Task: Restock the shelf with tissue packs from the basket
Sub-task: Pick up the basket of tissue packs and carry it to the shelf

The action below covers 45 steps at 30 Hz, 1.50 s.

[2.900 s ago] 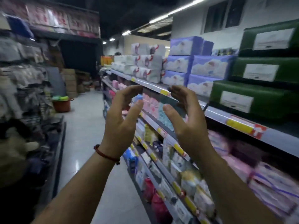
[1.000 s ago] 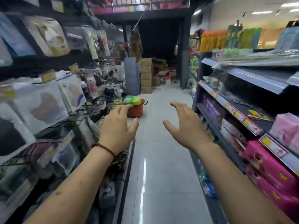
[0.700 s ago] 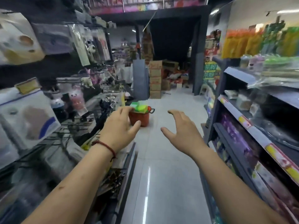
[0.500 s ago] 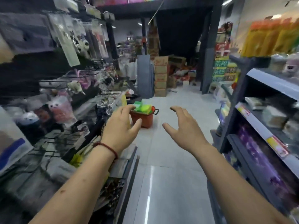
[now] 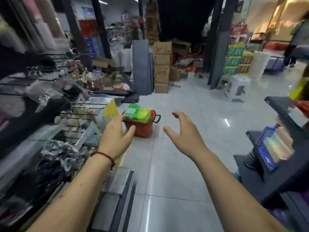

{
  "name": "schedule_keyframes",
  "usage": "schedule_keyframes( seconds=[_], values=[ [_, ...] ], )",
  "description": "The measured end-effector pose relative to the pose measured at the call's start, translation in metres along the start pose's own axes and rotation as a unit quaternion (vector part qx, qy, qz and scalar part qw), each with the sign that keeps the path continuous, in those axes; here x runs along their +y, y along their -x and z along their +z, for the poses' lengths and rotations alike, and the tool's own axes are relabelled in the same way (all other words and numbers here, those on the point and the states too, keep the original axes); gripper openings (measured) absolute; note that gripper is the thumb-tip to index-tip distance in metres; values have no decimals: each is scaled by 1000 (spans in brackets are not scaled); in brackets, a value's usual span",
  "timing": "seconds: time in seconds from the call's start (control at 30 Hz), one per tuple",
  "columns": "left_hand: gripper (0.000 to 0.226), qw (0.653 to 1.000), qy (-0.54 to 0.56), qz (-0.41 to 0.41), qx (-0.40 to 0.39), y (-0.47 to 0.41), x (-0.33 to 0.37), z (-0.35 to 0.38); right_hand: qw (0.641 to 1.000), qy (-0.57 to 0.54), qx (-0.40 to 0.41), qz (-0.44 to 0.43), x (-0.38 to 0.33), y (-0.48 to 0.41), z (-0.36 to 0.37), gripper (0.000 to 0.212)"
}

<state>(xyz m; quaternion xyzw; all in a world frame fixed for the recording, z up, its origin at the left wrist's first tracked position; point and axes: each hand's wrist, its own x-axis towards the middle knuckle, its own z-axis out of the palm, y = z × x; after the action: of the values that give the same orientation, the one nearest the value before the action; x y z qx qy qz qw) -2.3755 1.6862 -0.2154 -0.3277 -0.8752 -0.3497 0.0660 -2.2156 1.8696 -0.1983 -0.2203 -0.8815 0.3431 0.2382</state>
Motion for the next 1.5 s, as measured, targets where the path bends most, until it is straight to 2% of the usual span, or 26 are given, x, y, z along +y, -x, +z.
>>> schedule_keyframes(
  seconds=[0.17,0.37,0.43,0.57,0.7,0.93,1.1,1.3,1.4,1.5],
  values=[
    [55,1000,3,-17,-6,-132,-27,72,998,-54,-21,23,65,-138,33,57],
    [46,992,70,-106,15,-277,-71,161,984,-153,-41,80,146,-320,84,44],
    [43,988,76,-135,29,-323,-80,180,978,-174,-65,91,163,-373,100,45],
    [43,978,98,-179,52,-411,-104,204,974,-171,-109,100,189,-478,136,54],
    [49,976,82,-197,46,-486,-149,230,967,-177,-130,131,216,-566,191,52],
    [40,969,95,-229,10,-617,-274,299,949,-178,-139,221,266,-694,303,56],
    [39,959,98,-263,-45,-695,-346,351,924,-185,-138,304,303,-766,369,61],
    [39,946,97,-292,-100,-768,-407,411,890,-207,-116,389,364,-836,429,43],
    [38,939,95,-308,-116,-804,-438,441,868,-217,-117,430,396,-868,455,54],
    [38,923,96,-358,-106,-832,-468,471,849,-219,-125,464,432,-898,486,65]
  ],
)
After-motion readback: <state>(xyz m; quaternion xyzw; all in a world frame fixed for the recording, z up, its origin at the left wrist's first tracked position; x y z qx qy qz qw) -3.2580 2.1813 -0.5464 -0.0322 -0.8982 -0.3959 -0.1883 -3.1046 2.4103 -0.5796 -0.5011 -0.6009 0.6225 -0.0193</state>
